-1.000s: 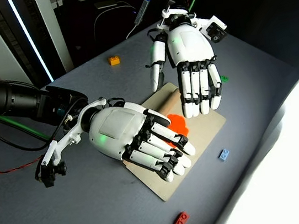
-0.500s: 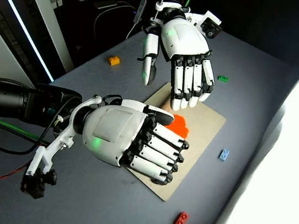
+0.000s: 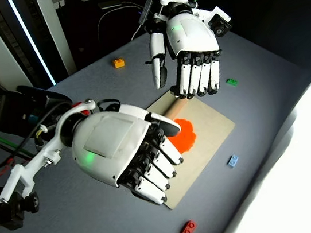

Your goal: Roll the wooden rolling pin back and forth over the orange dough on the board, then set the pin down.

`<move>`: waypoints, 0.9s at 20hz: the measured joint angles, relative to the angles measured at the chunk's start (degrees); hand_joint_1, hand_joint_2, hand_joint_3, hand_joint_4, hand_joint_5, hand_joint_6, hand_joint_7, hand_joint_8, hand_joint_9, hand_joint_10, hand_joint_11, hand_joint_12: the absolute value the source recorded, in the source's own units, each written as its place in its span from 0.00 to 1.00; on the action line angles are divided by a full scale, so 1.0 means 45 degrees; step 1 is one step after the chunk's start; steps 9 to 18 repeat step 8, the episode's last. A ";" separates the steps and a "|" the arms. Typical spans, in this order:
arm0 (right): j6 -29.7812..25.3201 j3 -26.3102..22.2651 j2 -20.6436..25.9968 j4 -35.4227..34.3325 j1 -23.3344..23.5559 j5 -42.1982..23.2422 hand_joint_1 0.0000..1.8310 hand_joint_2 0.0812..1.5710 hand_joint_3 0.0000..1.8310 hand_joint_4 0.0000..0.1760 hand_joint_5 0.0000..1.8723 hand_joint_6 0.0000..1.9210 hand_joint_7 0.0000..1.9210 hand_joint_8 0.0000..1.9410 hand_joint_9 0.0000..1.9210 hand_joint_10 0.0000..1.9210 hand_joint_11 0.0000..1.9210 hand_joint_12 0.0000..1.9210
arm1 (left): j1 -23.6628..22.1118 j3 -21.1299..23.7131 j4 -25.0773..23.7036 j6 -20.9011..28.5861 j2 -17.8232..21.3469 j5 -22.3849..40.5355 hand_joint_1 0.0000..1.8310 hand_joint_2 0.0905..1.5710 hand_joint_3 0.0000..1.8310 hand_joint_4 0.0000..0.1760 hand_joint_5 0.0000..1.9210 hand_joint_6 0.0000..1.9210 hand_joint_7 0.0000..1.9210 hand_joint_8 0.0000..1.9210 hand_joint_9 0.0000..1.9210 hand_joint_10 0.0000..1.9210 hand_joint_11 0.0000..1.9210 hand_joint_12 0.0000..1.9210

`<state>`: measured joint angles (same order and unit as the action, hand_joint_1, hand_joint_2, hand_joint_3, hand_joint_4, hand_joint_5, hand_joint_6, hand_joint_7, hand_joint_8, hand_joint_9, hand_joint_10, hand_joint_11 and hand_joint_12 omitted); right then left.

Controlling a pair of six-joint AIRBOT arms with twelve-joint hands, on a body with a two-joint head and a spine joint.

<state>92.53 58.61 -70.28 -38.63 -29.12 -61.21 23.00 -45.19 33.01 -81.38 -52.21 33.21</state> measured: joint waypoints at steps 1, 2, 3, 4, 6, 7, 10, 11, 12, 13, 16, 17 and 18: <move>-0.0005 -0.0029 0.0019 -0.0024 0.0000 0.0126 0.00 0.91 0.01 0.00 0.60 1.00 0.65 1.00 0.65 1.00 0.60 1.00 | 0.0000 0.0005 0.0010 -0.0005 0.0039 0.0005 0.10 0.96 0.00 0.00 0.40 0.87 0.46 0.85 0.42 0.92 0.32 1.00; -0.0097 -0.0102 0.0121 0.0029 0.0005 0.0335 0.00 0.91 0.01 0.00 0.60 1.00 0.65 1.00 0.66 1.00 0.59 1.00 | 0.0000 0.0005 0.0029 -0.0015 0.0068 0.0010 0.09 0.96 0.00 0.00 0.40 0.86 0.46 0.84 0.42 0.92 0.32 1.00; -0.0180 -0.0141 0.0214 0.0073 0.0019 0.0418 0.00 0.91 0.01 0.00 0.60 1.00 0.65 1.00 0.66 1.00 0.59 1.00 | 0.0000 0.0010 0.0044 -0.0015 0.0078 0.0019 0.09 0.96 0.00 0.00 0.40 0.86 0.46 0.84 0.42 0.92 0.32 1.00; -0.0189 -0.0136 0.0301 0.0068 0.0092 0.0525 0.00 0.92 0.01 0.00 0.59 1.00 0.65 1.00 0.66 1.00 0.60 1.00 | 0.0000 0.0010 0.0063 -0.0024 0.0078 0.0019 0.11 0.96 0.00 0.00 0.41 0.89 0.47 0.87 0.43 0.94 0.34 1.00; -0.0189 -0.0141 0.0471 0.0107 0.0092 0.0452 0.00 0.92 0.01 0.00 0.58 1.00 0.64 1.00 0.66 1.00 0.59 1.00 | 0.0000 0.0058 0.0049 -0.0053 0.0078 0.0044 0.11 0.96 0.00 0.00 0.40 0.90 0.47 0.88 0.43 0.95 0.34 1.00; -0.0204 -0.0180 0.0559 0.0024 0.0083 0.0427 0.00 0.93 0.01 0.00 0.56 1.00 0.63 1.00 0.64 1.00 0.57 1.00 | 0.0000 0.0058 0.0024 -0.0049 0.0078 0.0024 0.11 0.97 0.00 0.00 0.42 0.83 0.46 0.84 0.42 0.92 0.33 1.00; -0.0223 -0.0248 0.0646 0.0015 0.0078 0.0427 0.00 0.93 0.01 0.00 0.57 1.00 0.62 1.00 0.64 1.00 0.60 1.00 | 0.0000 0.0058 0.0029 -0.0049 0.0078 0.0024 0.12 0.98 0.00 0.00 0.42 0.85 0.47 0.85 0.43 0.92 0.35 1.00; -0.0223 -0.0248 0.0646 0.0015 0.0078 0.0427 0.00 0.93 0.01 0.00 0.57 1.00 0.62 1.00 0.64 1.00 0.60 1.00 | 0.0000 0.0058 0.0029 -0.0049 0.0078 0.0024 0.12 0.98 0.00 0.00 0.42 0.85 0.47 0.85 0.43 0.92 0.35 1.00; -0.0223 -0.0248 0.0646 0.0015 0.0078 0.0427 0.00 0.93 0.01 0.00 0.57 1.00 0.62 1.00 0.64 1.00 0.60 1.00 | 0.0000 0.0058 0.0029 -0.0049 0.0078 0.0024 0.12 0.98 0.00 0.00 0.42 0.85 0.47 0.85 0.43 0.92 0.35 1.00; -0.0223 -0.0248 0.0646 0.0015 0.0078 0.0427 0.00 0.93 0.01 0.00 0.57 1.00 0.62 1.00 0.64 1.00 0.60 1.00 | 0.0000 0.0058 0.0029 -0.0049 0.0078 0.0024 0.12 0.98 0.00 0.00 0.42 0.85 0.47 0.85 0.43 0.92 0.35 1.00; -0.0223 -0.0248 0.0646 0.0015 0.0078 0.0427 0.00 0.93 0.01 0.00 0.57 1.00 0.62 1.00 0.64 1.00 0.60 1.00 | 0.0000 0.0058 0.0029 -0.0049 0.0078 0.0024 0.12 0.98 0.00 0.00 0.42 0.85 0.47 0.85 0.43 0.92 0.35 1.00; -0.0223 -0.0248 0.0646 0.0015 0.0078 0.0427 0.00 0.93 0.01 0.00 0.57 1.00 0.62 1.00 0.64 1.00 0.60 1.00 | 0.0000 0.0058 0.0029 -0.0049 0.0078 0.0024 0.12 0.98 0.00 0.00 0.42 0.85 0.47 0.85 0.43 0.92 0.35 1.00; -0.0223 -0.0248 0.0646 0.0015 0.0078 0.0427 0.00 0.93 0.01 0.00 0.57 1.00 0.62 1.00 0.64 1.00 0.60 1.00 | 0.0000 0.0058 0.0029 -0.0049 0.0078 0.0024 0.12 0.98 0.00 0.00 0.42 0.85 0.47 0.85 0.43 0.92 0.35 1.00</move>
